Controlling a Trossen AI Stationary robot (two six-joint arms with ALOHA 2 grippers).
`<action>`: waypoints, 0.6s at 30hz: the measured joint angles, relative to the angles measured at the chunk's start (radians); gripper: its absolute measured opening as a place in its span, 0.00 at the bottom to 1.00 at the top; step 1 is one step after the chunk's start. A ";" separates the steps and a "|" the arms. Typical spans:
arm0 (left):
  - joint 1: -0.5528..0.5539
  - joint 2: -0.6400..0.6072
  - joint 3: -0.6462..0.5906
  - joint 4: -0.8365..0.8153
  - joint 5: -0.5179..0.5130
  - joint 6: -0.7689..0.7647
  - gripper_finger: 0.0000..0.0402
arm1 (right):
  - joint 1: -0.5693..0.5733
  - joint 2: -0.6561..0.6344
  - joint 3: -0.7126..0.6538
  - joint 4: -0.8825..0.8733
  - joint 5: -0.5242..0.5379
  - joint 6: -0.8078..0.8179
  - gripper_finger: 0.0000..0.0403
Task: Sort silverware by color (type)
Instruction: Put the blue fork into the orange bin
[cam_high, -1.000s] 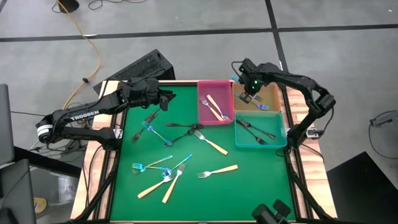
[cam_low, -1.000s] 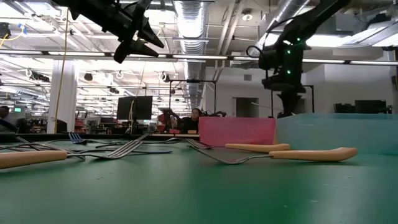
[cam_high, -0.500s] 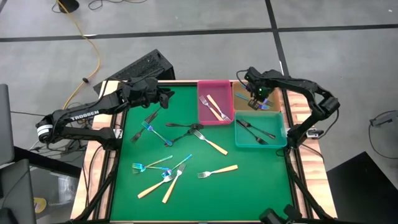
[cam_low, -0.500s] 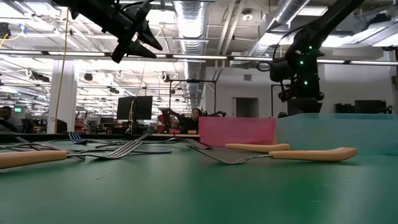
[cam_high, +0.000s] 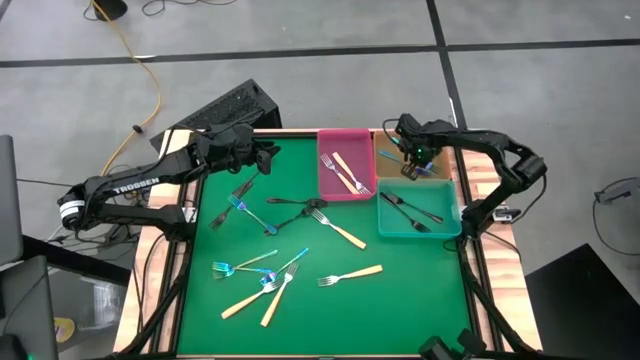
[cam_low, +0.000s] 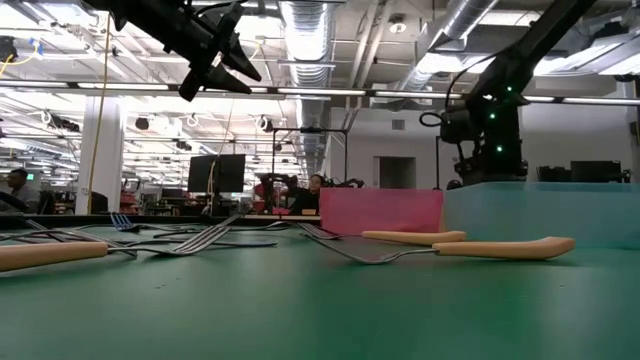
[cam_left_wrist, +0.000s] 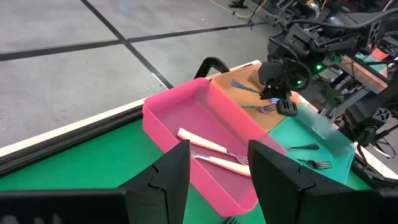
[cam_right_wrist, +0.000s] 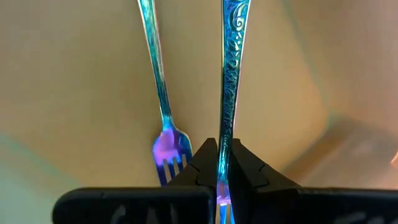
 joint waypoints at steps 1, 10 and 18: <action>0.000 0.000 0.000 0.000 0.000 0.000 0.36 | 0.000 0.000 -0.003 0.008 0.003 -0.002 0.09; 0.000 0.000 0.000 0.000 0.000 0.000 0.36 | -0.005 0.051 0.002 0.049 -0.011 -0.011 0.09; 0.000 0.000 0.000 0.000 -0.006 -0.001 0.36 | -0.008 0.067 0.022 0.051 -0.008 -0.024 0.09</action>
